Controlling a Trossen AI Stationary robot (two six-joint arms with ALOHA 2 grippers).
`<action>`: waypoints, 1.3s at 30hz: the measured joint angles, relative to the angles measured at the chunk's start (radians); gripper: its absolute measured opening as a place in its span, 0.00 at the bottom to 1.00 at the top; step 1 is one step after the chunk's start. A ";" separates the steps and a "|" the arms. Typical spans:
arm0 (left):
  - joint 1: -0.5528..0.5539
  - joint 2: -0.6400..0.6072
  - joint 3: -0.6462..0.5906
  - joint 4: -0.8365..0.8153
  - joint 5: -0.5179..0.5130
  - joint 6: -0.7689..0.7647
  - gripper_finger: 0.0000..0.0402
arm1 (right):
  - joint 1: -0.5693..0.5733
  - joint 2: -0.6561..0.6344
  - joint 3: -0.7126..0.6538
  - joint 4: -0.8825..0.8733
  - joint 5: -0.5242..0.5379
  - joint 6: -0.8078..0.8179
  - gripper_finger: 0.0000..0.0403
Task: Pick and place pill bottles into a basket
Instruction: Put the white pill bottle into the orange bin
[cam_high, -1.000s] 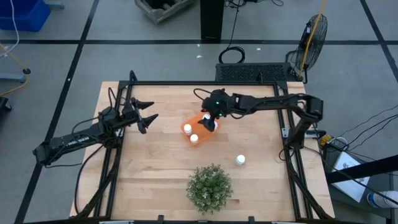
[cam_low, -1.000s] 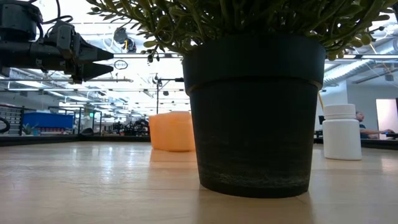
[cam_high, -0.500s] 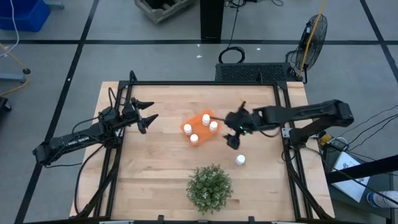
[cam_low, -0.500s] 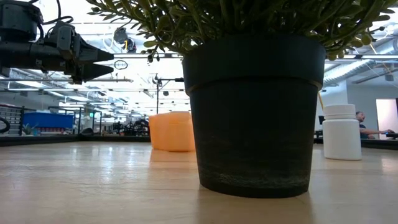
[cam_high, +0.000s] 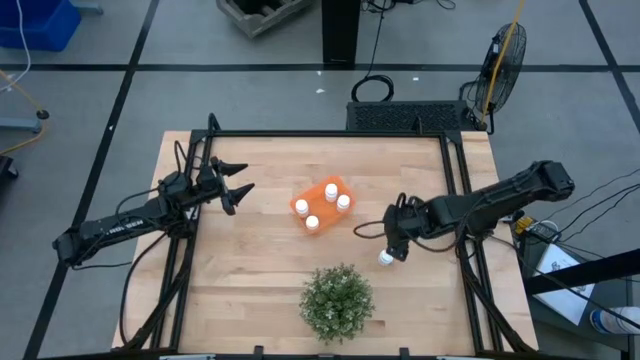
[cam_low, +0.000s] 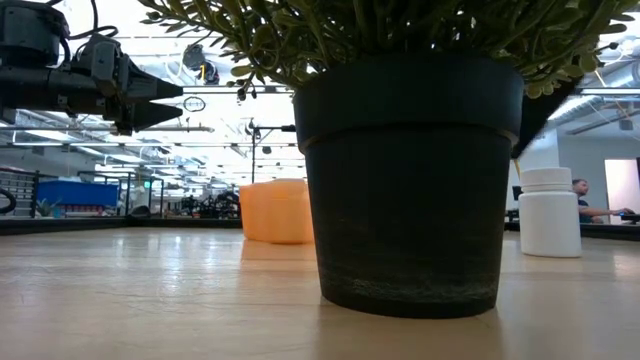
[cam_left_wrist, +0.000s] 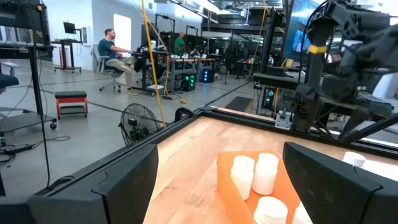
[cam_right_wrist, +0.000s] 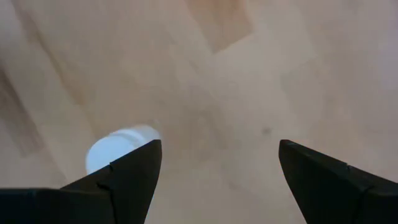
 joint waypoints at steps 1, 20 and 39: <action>0.000 0.000 0.000 0.000 0.001 0.000 0.87 | 0.007 -0.001 -0.024 0.030 -0.011 0.014 0.78; 0.000 0.000 0.000 0.000 0.001 0.000 0.87 | 0.058 0.000 -0.146 0.303 -0.150 0.084 0.78; 0.000 0.000 0.000 0.000 0.001 0.000 0.87 | 0.104 0.000 -0.146 0.391 -0.221 0.161 0.78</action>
